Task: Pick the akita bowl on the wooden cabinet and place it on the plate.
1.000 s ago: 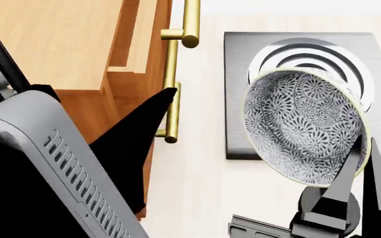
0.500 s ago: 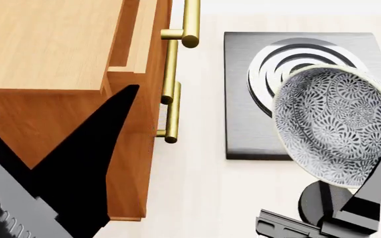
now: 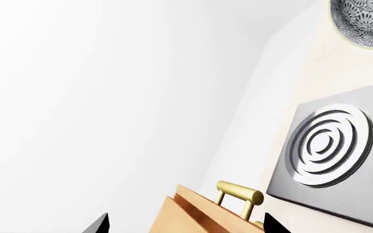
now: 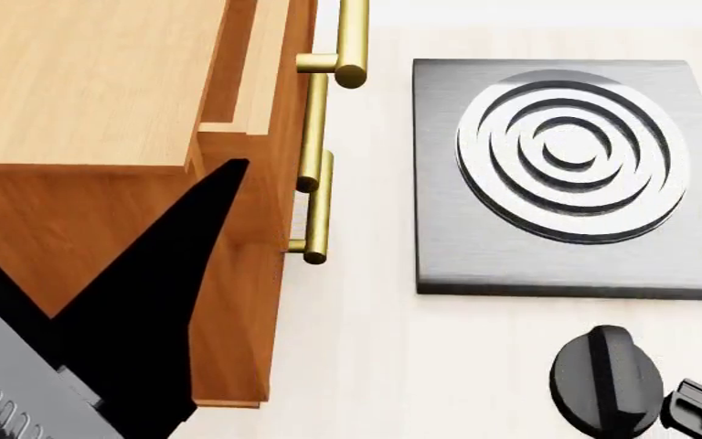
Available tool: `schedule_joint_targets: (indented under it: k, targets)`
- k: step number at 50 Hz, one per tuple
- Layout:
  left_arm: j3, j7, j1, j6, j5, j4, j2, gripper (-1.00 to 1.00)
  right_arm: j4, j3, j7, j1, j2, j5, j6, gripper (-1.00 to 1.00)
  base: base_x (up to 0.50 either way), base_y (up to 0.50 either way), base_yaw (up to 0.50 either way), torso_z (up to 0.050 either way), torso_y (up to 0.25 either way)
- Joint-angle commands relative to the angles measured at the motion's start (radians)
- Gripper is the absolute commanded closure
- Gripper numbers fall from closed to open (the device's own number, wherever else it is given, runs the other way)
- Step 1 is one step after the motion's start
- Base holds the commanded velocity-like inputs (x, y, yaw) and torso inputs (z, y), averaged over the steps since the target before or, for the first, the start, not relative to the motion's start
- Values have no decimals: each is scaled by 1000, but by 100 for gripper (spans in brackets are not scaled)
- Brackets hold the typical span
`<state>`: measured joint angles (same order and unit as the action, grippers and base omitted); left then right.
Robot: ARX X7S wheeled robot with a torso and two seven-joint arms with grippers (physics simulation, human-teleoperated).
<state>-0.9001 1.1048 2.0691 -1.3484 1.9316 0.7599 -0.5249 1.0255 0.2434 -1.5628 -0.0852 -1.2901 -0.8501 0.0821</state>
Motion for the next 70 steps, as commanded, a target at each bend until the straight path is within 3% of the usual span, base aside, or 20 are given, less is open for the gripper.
schedule_joint_targets:
  k: [1, 15, 25, 45, 70]
  targets:
    - [-2, -7, -11, 6, -13, 3, -3, -100, 9, -286, 8, 235, -41, -30, -36, 100, 0, 0, 0, 0, 0]
    - [-5, -11, -19, 15, -24, 10, -4, -100, 4, -397, 31, 319, -33, -48, -37, 100, 0, 0, 0, 1, 0]
    - [-10, -13, -22, 21, -29, 14, -3, -100, -30, -624, 120, 475, 38, -100, -40, 100, 0, 0, 0, 0, 1]
    - [-15, -26, -24, 25, -43, 12, -4, -100, -150, -522, 167, 389, 48, -128, -56, 100, 0, 0, 0, 0, 0]
    - [-24, -38, -45, 34, -71, 21, -7, -100, -319, -405, 284, 316, 145, -167, -96, 100, 0, 0, 0, 0, 0]
